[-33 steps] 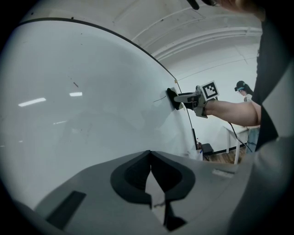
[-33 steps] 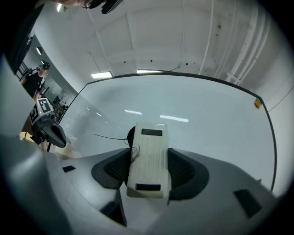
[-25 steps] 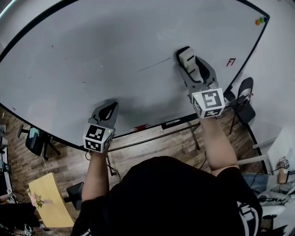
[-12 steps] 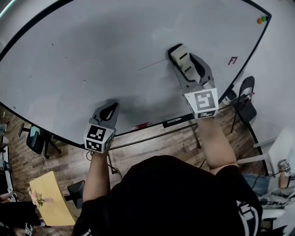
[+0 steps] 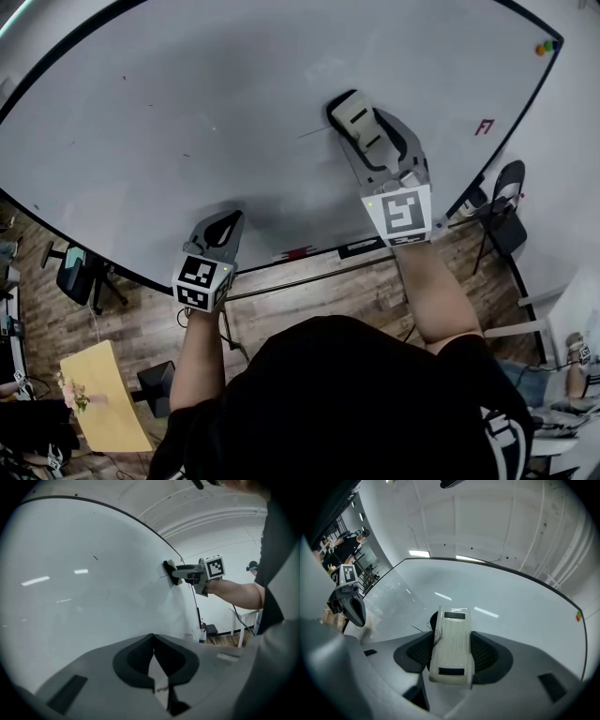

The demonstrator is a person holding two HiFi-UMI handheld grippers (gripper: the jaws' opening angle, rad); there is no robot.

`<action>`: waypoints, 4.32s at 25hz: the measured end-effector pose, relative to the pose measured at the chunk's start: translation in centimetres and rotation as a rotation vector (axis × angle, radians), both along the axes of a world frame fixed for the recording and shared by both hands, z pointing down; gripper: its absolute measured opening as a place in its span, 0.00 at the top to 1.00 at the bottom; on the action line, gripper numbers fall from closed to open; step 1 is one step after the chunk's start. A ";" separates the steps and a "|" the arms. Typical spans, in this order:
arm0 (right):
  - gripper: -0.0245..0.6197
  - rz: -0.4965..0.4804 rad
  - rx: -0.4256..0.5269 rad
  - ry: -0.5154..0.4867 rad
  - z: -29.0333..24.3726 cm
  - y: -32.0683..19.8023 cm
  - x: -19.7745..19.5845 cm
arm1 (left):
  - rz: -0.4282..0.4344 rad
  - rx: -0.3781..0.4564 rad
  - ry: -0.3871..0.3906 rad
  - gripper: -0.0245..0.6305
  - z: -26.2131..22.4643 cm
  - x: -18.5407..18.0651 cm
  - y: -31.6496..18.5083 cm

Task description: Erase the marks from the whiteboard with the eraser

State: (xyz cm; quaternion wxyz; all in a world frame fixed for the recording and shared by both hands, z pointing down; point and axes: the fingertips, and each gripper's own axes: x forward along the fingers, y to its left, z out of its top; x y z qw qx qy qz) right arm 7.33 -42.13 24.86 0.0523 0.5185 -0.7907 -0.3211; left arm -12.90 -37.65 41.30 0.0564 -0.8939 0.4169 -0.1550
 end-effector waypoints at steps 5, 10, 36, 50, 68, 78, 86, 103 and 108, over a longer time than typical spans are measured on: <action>0.59 -0.023 0.019 0.024 0.4 0.3 -2.0 | -0.015 0.001 -0.001 0.95 0.0 -1.0 0.0; 0.59 -0.028 0.015 0.094 1.2 0.8 -4.1 | -0.025 0.006 -0.006 0.95 -0.1 -1.8 0.0; 0.58 -0.102 0.005 0.218 5.1 2.2 -12.3 | -0.088 0.001 -0.005 0.95 0.4 -6.4 0.6; 0.58 -0.079 -0.001 0.233 5.0 2.1 -11.9 | -0.079 -0.002 0.002 0.95 0.6 -6.2 0.5; 0.58 0.000 0.050 0.157 1.2 0.6 -3.1 | -0.034 -0.002 0.002 0.95 0.4 -2.8 0.7; 0.58 0.023 0.017 0.004 0.0 -0.6 2.8 | -0.008 -0.014 0.000 0.95 0.9 -1.2 0.4; 0.58 0.043 -0.015 -0.091 -0.1 -1.3 6.1 | 0.001 -0.018 -0.007 0.95 1.0 -0.8 0.0; 0.58 0.094 -0.047 -0.182 0.1 -1.6 8.5 | 0.022 -0.017 -0.016 0.95 1.3 -0.8 0.1; 0.58 0.106 -0.041 -0.152 0.5 -1.4 7.4 | 0.024 -0.021 -0.014 0.95 1.7 -1.0 0.3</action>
